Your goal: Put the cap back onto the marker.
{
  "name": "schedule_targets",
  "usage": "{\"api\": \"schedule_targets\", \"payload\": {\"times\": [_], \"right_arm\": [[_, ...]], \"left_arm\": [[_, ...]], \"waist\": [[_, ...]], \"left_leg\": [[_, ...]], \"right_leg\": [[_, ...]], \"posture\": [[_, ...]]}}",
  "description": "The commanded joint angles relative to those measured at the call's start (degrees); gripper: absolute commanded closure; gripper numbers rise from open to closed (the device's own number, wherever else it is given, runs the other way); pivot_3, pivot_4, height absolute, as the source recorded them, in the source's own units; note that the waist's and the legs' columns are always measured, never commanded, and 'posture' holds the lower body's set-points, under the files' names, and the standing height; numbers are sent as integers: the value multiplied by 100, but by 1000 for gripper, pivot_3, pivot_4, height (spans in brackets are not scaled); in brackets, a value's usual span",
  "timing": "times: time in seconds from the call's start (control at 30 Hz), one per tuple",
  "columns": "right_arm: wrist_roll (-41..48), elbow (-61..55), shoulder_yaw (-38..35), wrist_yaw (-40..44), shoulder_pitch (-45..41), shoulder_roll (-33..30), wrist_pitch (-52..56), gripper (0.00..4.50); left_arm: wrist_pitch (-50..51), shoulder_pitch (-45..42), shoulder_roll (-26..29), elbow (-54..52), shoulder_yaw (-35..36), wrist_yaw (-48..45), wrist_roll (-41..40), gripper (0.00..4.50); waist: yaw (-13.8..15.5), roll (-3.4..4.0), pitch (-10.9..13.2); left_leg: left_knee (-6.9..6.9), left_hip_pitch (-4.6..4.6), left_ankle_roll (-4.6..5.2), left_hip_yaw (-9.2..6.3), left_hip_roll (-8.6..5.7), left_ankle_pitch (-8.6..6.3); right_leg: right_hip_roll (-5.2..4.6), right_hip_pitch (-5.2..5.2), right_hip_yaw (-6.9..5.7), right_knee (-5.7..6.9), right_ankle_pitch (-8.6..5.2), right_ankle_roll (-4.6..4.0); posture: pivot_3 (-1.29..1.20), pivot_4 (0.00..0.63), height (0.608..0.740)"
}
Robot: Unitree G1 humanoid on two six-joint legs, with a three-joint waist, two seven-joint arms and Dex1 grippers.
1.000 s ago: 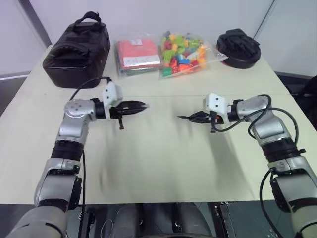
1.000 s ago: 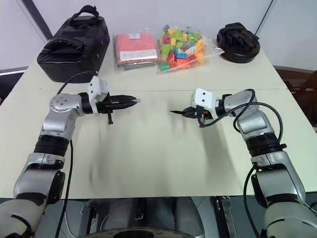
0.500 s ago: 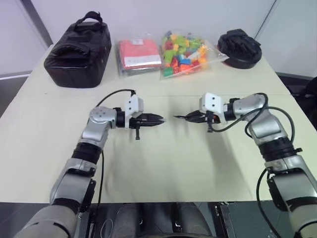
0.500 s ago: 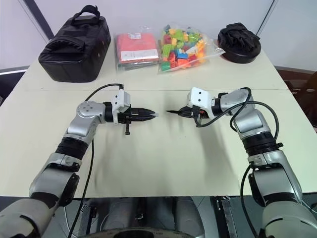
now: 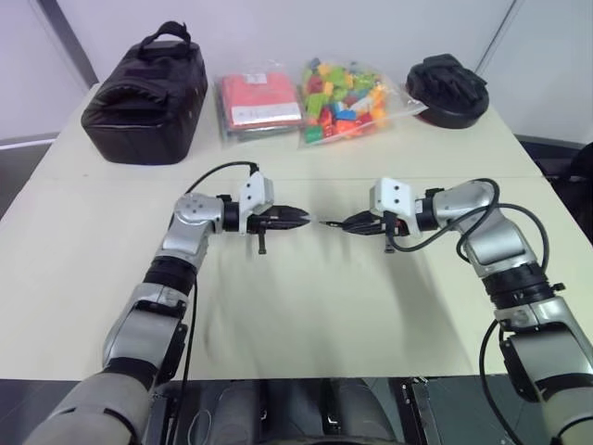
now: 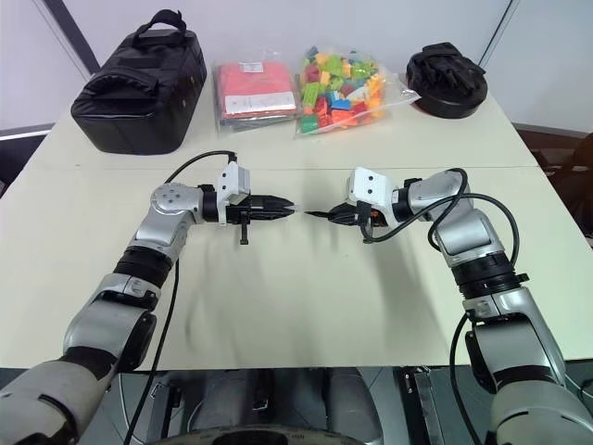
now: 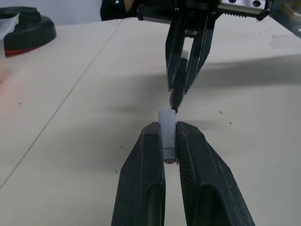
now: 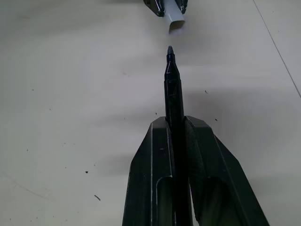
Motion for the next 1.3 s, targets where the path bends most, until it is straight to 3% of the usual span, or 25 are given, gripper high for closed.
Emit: {"api": "schedule_targets", "payload": {"times": [0.03,0.83,1.3], "right_arm": [[116,-242,-144,-34,-31,-34,12,4500],[197,-408,-95,-111,-30,58,159,4500],[160,-192,-123,-155,-22,15,61,4500]], "left_arm": [[-156,-57,-5,-40,29,7,41,4453],[-382,-180,-154,330,41,121,174,4453],[-278,-118,40,171,108,5,96,4453]], "waist": [[2,0,0],[5,0,0],[4,0,0]], "left_leg": [[0,0,0,0,0,0],[1,0,0,0,0,0],[1,0,0,0,0,0]], "right_leg": [[0,0,0,0,0,0],[0,0,0,0,0,1],[1,0,0,1,0,1]], "posture": [[0,150,740],[0,150,740],[0,150,740]]}}
